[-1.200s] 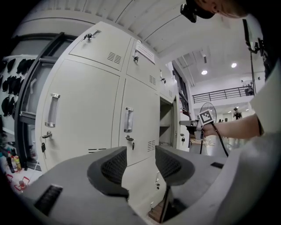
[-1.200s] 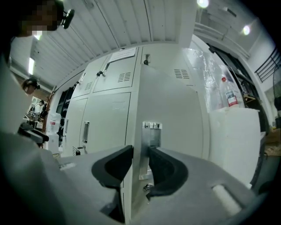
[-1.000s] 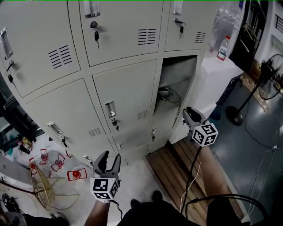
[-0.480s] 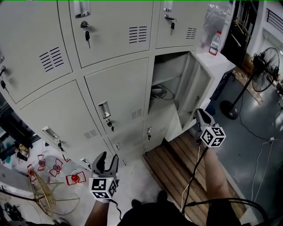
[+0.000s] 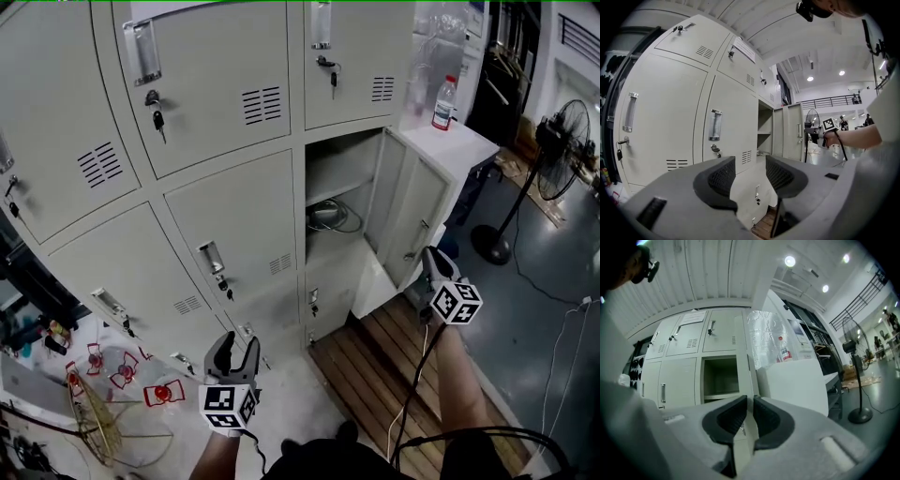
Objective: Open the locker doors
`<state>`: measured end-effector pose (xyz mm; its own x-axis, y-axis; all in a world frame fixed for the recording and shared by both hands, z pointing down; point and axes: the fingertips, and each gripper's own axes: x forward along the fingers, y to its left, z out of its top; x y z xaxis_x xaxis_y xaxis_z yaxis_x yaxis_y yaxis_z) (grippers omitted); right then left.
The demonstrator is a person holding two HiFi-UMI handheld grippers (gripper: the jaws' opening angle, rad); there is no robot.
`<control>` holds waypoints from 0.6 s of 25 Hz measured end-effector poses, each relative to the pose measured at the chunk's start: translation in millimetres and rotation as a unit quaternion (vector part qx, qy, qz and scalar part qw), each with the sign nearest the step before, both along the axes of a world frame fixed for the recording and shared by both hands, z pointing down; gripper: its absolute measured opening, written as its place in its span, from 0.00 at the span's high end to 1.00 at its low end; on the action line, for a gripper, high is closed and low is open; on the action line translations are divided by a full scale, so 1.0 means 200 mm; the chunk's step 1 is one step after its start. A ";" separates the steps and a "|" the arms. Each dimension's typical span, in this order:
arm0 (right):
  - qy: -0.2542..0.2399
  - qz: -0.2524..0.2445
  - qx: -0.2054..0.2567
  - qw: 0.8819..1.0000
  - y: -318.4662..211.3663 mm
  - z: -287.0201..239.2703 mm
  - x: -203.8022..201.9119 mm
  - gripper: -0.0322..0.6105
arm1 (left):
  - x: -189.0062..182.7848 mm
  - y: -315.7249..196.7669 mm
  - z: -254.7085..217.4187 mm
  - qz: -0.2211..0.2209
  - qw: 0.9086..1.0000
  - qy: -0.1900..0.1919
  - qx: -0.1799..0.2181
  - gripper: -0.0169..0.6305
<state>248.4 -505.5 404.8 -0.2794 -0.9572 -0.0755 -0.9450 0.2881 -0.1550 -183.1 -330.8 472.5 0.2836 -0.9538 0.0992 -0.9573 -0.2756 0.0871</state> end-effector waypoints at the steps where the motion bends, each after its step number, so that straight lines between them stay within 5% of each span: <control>1: 0.000 0.001 -0.001 1.000 0.00 0.00 0.02 0.88 | 0.02 0.00 0.00 0.000 1.000 -0.002 0.000 0.66; 7: -0.003 0.015 0.024 1.000 0.07 -0.08 0.09 0.95 | 0.09 0.01 -0.04 -0.006 1.000 -0.009 -0.002 0.66; 15: 0.044 -0.018 0.063 0.997 0.25 -0.25 -0.19 0.95 | 0.12 -0.03 -0.19 -0.016 0.999 -0.009 0.034 0.66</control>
